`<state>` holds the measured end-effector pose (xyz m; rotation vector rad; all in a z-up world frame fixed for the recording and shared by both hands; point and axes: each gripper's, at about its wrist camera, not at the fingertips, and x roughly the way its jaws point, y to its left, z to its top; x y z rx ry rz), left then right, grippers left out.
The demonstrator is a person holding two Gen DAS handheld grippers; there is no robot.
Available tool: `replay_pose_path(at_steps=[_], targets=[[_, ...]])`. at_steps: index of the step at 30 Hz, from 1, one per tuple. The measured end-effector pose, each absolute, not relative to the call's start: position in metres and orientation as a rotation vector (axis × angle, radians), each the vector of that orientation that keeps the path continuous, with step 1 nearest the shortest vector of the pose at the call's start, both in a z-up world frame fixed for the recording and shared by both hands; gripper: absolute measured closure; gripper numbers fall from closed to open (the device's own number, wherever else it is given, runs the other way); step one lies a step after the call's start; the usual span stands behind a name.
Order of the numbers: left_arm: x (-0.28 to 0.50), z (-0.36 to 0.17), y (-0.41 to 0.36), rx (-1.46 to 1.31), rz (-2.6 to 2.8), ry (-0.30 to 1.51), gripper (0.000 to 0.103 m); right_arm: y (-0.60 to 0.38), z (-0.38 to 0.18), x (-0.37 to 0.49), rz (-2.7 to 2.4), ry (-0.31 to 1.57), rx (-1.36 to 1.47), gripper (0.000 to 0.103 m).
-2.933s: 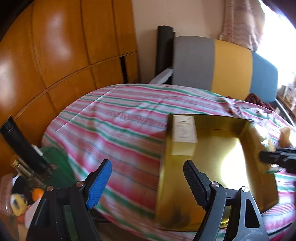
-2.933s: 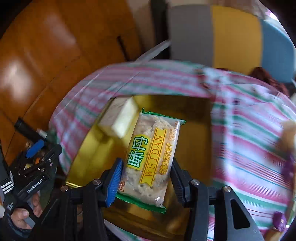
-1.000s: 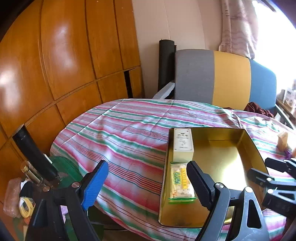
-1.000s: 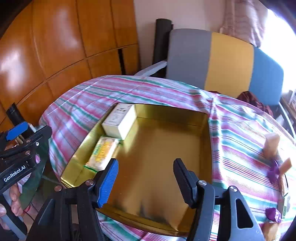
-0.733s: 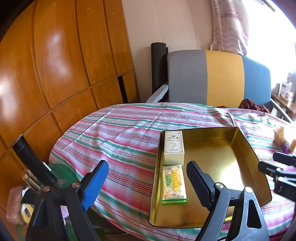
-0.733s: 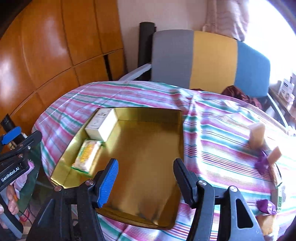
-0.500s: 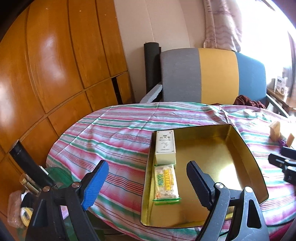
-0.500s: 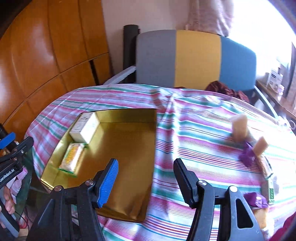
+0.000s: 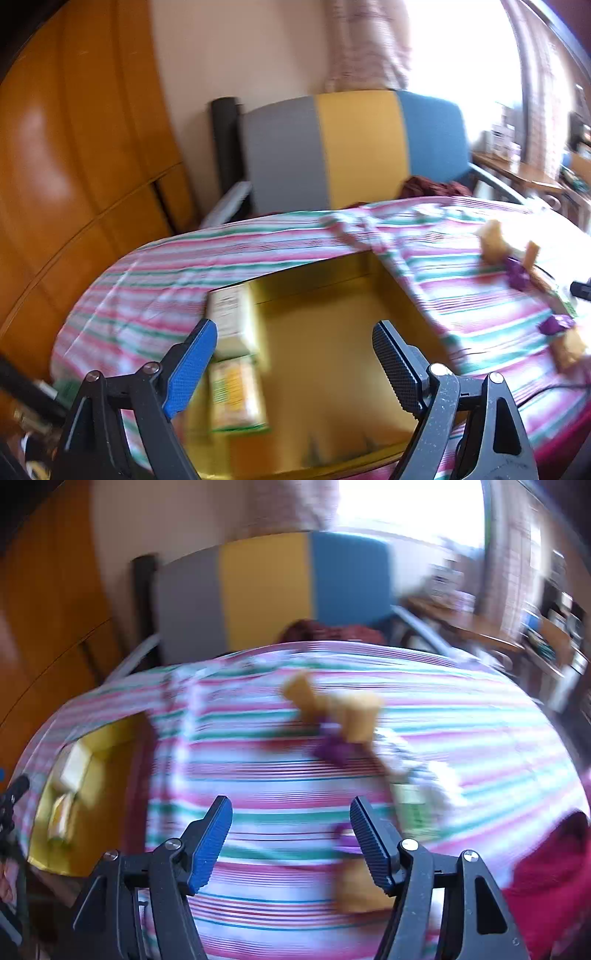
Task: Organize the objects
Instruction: 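Move both tools back toward the remaining items on the cloth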
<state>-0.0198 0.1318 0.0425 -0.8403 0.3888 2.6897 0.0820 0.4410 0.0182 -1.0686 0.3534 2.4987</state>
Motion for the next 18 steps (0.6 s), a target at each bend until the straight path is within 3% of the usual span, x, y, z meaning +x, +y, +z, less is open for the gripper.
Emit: replay_pose_path(at_steps=[9,18], targets=[[-0.008,0.032,0.241,-0.844,2.398,0.468,0.016,0.527,0.025,0.158,2.254,0.502,-0.951,0.035],[0.031,-0.004,0.353,-0.880,2.023,0.601,0.018,0.543,0.016,0.186,2.212,0.514,-0.985,0.035]])
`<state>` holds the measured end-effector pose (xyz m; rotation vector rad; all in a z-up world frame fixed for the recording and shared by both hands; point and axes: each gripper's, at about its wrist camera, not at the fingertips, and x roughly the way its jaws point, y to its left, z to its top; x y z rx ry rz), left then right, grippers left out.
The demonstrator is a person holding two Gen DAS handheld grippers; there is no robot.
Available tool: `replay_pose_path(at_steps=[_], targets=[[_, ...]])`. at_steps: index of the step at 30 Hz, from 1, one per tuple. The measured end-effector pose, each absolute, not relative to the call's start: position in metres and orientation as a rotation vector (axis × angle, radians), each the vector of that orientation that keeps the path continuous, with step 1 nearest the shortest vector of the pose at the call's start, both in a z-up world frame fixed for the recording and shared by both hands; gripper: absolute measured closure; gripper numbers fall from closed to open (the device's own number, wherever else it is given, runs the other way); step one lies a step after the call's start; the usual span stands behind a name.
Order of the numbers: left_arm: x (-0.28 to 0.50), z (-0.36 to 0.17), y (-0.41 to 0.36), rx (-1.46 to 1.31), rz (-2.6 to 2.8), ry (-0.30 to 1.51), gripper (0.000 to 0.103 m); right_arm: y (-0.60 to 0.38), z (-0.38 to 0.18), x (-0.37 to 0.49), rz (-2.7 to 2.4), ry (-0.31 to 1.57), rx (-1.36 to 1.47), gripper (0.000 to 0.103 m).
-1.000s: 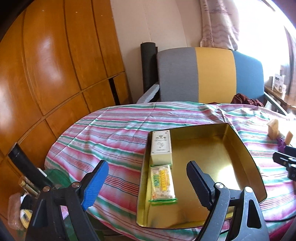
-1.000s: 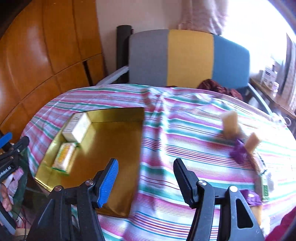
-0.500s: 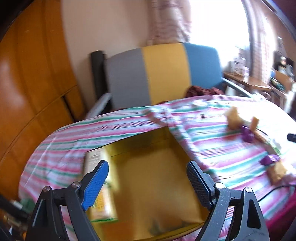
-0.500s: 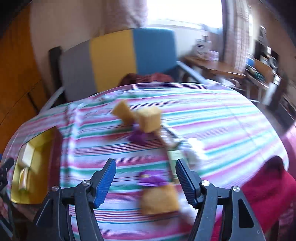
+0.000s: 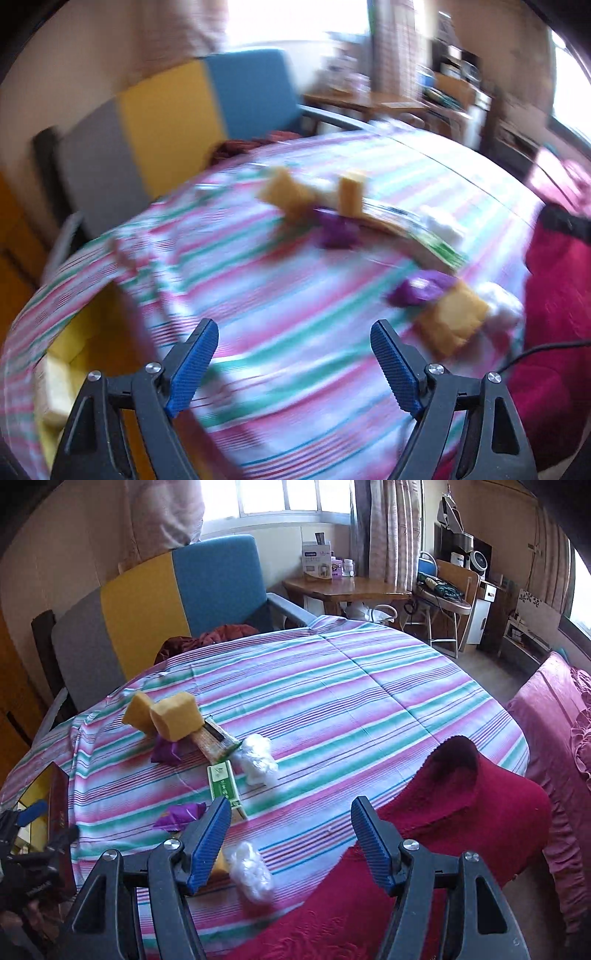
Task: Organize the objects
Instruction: 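Move both tools back toward the remaining items on the cloth, then grasp a yellow sponge with the left gripper while the right grasps a plastic-wrapped bundle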
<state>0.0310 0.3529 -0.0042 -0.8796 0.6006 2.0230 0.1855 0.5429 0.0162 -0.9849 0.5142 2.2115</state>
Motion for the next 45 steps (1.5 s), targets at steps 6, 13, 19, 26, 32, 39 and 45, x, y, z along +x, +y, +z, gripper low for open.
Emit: replay_pose_path(at_steps=[6,13,19,26,32,39,45], targets=[[0.066,-0.039,0.408,-0.841,1.787,0.700,0.018,0.547,0.014,0.189,2.214,0.526,-1.000,0.034],[0.077,-0.061,0.439,-0.816,1.622,0.712,0.009,0.553,0.009,0.190,2.211,0.525,-1.029,0.034],[0.083,-0.059,0.448,-0.790,1.531,0.679,0.007,0.561,0.007,0.191,2.200,0.537,-1.052,0.034],[0.077,-0.072,0.462,-0.848,1.476,0.667,0.029,0.557,0.002,0.177,2.236,0.490,-1.157,0.034],[0.076,-0.072,0.443,-0.926,1.454,0.570,0.044,0.534,-0.014,0.148,2.330,0.389,-1.439,0.034],[0.071,-0.065,0.405,-0.928,1.510,0.557,0.045,0.507,-0.050,0.117,2.251,0.129,-1.800,0.035],[0.052,-0.067,0.375,-0.992,1.598,0.483,0.045,0.502,-0.082,0.098,2.100,-0.029,-1.952,0.046]])
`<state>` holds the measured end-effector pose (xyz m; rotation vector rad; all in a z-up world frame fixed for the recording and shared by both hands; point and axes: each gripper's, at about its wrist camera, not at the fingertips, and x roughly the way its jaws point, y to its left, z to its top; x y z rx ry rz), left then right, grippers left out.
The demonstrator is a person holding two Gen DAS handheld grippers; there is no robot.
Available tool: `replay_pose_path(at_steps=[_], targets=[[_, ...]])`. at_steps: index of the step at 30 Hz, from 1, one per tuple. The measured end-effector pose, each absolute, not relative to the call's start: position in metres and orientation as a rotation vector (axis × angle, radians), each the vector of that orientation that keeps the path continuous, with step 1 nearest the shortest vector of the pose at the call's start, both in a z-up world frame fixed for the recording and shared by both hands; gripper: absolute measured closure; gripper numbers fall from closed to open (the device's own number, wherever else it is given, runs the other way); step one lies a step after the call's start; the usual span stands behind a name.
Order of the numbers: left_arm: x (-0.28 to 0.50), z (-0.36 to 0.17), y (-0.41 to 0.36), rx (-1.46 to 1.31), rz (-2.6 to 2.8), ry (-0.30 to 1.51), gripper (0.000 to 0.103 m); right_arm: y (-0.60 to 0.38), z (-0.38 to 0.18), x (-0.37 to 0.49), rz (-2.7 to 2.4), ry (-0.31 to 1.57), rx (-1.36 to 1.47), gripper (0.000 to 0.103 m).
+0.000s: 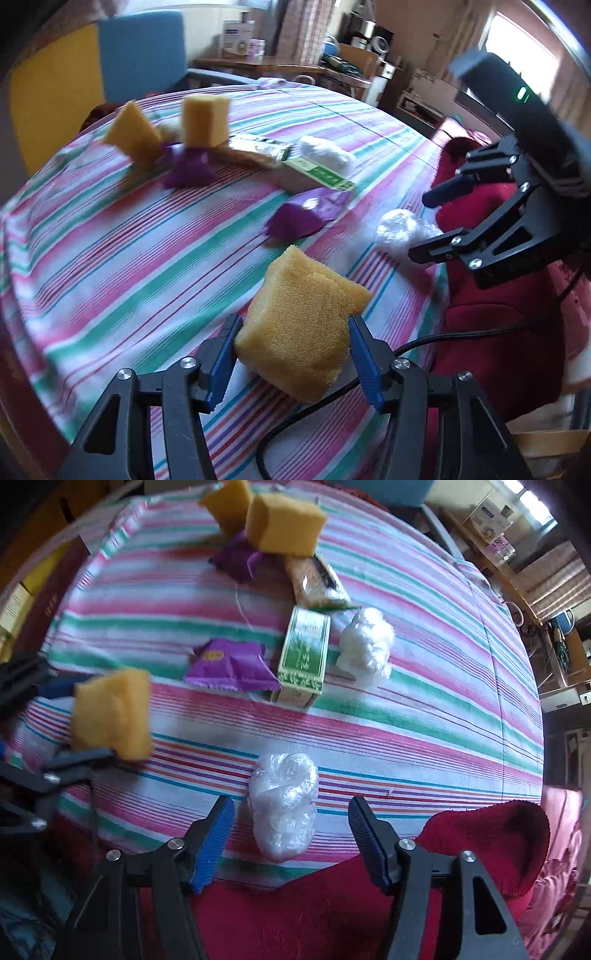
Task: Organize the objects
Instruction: 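Grasp a yellow sponge with the left gripper while the right grasps a plastic-wrapped bundle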
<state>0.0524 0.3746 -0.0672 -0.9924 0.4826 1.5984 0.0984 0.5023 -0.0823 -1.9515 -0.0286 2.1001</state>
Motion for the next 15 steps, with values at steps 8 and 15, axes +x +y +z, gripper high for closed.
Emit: replay_pose_path(at_steps=[8,15], targets=[[0.031,-0.049,0.332,-1.011,1.691,0.349,0.045,0.506,-0.088,0.103,2.111,0.018,-1.915,0.067],[0.017,-0.022,0.288,-1.000,1.776,0.221,0.045,0.516,-0.078,0.112,2.175,0.105,-1.823,0.068]])
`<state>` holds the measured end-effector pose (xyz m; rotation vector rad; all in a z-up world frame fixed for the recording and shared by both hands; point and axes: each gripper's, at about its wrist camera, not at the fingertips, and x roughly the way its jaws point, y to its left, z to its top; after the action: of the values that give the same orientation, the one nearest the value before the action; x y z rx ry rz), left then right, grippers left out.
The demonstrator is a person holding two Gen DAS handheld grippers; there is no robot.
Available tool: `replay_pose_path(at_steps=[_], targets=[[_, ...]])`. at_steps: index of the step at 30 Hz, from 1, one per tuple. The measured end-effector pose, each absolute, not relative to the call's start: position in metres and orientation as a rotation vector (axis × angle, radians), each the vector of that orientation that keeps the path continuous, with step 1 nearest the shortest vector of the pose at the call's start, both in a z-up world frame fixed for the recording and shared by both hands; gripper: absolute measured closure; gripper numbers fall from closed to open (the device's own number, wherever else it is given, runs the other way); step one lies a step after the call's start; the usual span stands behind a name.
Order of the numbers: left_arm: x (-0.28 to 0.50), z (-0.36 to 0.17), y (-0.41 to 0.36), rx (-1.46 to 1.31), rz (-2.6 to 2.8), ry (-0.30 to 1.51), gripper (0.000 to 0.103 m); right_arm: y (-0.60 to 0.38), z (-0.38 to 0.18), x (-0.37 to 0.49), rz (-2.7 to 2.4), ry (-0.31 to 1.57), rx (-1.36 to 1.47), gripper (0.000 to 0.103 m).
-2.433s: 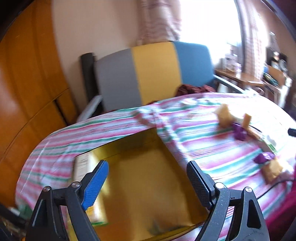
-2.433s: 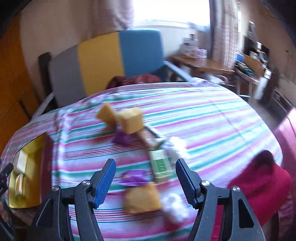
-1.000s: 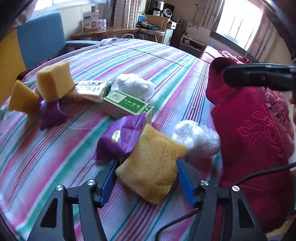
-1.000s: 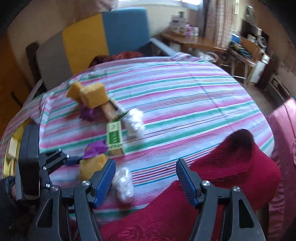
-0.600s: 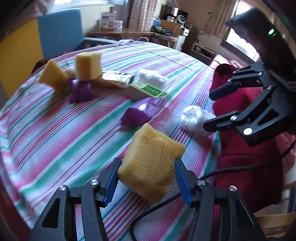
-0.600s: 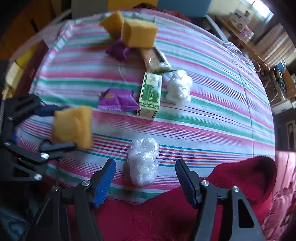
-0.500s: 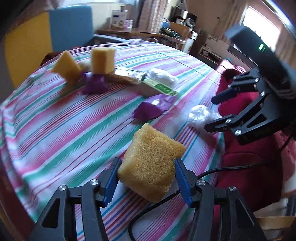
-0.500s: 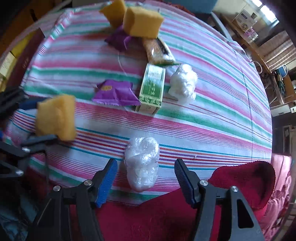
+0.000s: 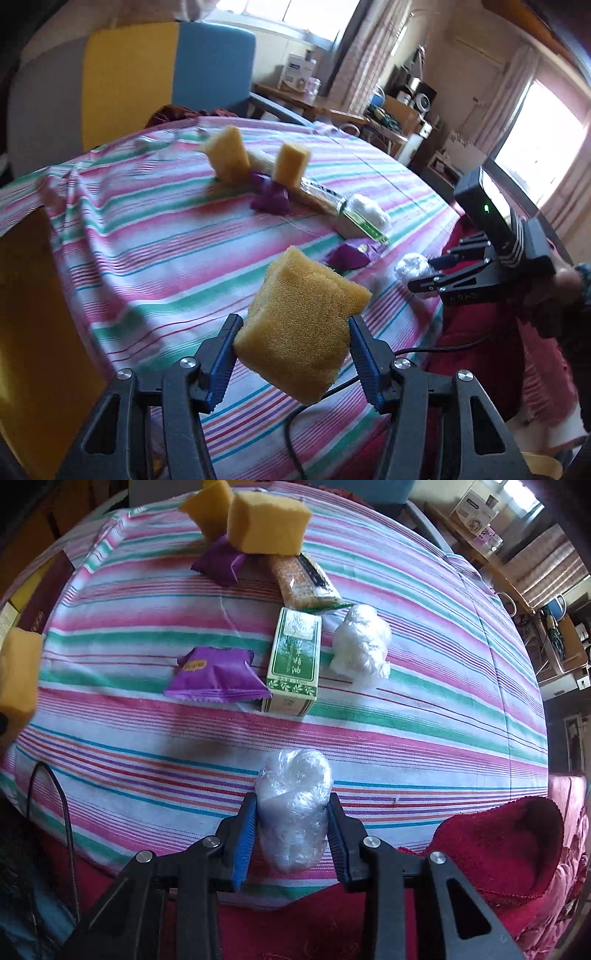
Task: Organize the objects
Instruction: 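Grasp a yellow sponge with the left gripper while the right grasps a plastic-wrapped bundle, then place the yellow sponge into the tray beside the WEIDAN packet, open left gripper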
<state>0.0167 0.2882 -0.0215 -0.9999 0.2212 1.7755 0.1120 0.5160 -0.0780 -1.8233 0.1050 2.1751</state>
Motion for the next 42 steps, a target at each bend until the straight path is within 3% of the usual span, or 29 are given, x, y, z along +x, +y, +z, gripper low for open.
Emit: replay_pose_path(at_steps=[11,22,31,38,42], targets=[[-0.030,-0.002,0.168,-1.073,2.154,0.102,0.044,0.525,-0.068,0.115,2.230,0.173,-1.726,0.067],[-0.048,-0.019,0.044,-1.292,2.451,0.067,0.044,0.543,-0.067,0.119,2.253,0.217,-1.679,0.067],[-0.045,-0.035,0.017,-1.345,2.544,0.167,0.041,0.532,-0.058,0.130,2.219,0.216,-1.646,0.067],[-0.040,-0.031,0.002,-1.305,2.584,0.156,0.029,0.527,-0.050,0.132,2.212,0.221,-1.578,0.068],[-0.038,-0.028,-0.002,-1.274,2.617,0.161,0.027,0.515,-0.038,0.129,2.245,0.222,-1.533,0.068]])
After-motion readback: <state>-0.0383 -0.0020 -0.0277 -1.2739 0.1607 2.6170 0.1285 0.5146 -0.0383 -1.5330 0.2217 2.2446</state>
